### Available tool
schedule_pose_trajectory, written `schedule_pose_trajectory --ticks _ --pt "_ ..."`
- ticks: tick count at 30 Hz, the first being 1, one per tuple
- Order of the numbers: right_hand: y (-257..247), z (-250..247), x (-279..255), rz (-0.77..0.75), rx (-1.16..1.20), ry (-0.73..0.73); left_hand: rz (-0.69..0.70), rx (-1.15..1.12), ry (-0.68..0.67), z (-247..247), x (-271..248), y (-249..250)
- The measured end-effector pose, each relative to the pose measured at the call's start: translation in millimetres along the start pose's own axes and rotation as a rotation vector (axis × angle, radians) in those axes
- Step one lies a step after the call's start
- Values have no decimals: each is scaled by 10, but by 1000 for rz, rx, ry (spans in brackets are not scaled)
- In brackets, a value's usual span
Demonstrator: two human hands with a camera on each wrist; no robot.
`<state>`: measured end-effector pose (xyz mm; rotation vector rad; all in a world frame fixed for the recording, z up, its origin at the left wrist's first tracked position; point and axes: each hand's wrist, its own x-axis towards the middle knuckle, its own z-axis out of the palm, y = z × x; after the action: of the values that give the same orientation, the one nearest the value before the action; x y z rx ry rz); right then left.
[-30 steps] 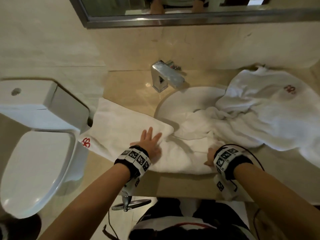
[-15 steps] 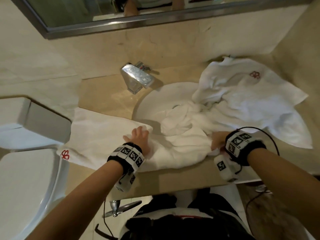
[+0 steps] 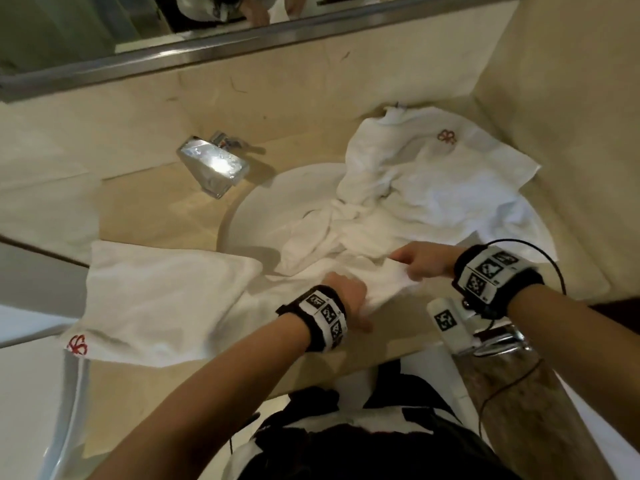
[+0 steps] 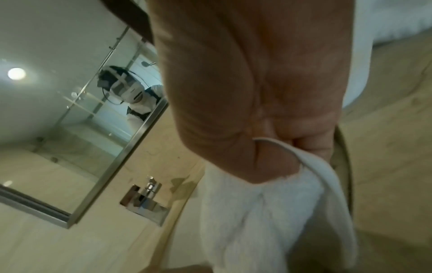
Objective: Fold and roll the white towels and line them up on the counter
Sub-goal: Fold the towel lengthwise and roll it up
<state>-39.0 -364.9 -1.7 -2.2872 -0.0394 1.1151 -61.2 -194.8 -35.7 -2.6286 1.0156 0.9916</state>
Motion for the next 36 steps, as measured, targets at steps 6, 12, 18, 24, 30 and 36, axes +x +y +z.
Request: schedule_pose_trajectory --ticks 6,12,18,24,30,36 --pt "207 -19 -312 124 -303 -205 174 131 -49 27 74 336" --pt "591 193 -451 319 -550 -374 357 164 -205 47 69 696" --pt "777 253 -382 442 4 -366 272 -87 -281 139 163 675" --pt "676 166 -168 240 339 177 12 -505 -20 -114 305 497" --pt "636 384 -86 105 -17 502 -303 -1108 -10 -233 515 491" --pt "713 442 -38 147 28 290 -374 -1280 -35 -300 582 675"
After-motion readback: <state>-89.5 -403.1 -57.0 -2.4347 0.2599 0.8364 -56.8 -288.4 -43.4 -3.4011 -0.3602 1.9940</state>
